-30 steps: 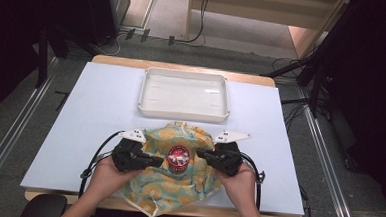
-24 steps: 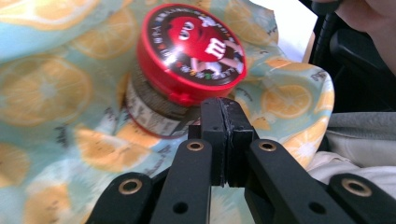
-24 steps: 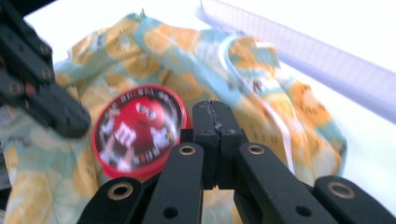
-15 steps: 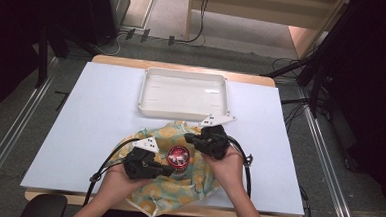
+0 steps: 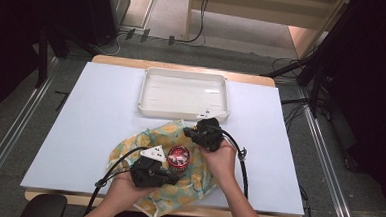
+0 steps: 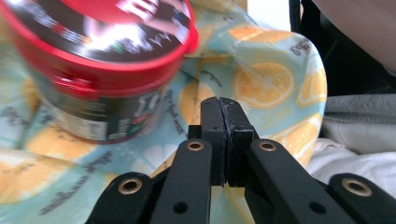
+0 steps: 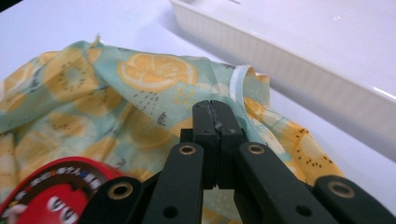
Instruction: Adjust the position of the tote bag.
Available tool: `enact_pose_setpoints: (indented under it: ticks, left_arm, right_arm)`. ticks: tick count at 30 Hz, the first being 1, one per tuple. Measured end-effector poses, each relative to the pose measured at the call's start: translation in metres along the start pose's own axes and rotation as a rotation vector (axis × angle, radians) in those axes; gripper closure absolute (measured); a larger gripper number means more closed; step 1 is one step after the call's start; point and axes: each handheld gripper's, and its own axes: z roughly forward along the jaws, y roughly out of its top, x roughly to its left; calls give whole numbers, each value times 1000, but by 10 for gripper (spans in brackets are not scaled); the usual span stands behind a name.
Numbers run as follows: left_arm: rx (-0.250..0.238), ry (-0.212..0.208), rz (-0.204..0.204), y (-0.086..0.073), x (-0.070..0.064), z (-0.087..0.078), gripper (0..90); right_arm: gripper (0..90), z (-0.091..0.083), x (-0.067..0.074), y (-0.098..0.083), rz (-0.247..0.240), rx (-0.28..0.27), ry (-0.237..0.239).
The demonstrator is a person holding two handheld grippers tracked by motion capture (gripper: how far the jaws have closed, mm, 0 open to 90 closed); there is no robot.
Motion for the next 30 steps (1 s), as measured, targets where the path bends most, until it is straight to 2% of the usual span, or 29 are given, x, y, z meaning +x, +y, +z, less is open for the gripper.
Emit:
enact_pose_setpoints:
  ticks: [3,7,13,24,30]
  left_arm:
    - [11,0,8,-2,0,5,899]
    - [1,-16,8,-4,-1,8,897]
    - [-2,-31,32,-3,-8,15,892]
    - [-1,-57,59,-2,-13,26,890]
    - [19,-64,78,-2,-17,34,890]
  right_arm:
    - [900,6,-4,-1,2,6,-11]
    - [900,12,-9,-3,8,4,-18]
    - [900,21,-15,-7,17,14,-30]
    - [900,28,-16,-14,21,28,-32]
    - [900,32,-17,-16,26,31,-37]
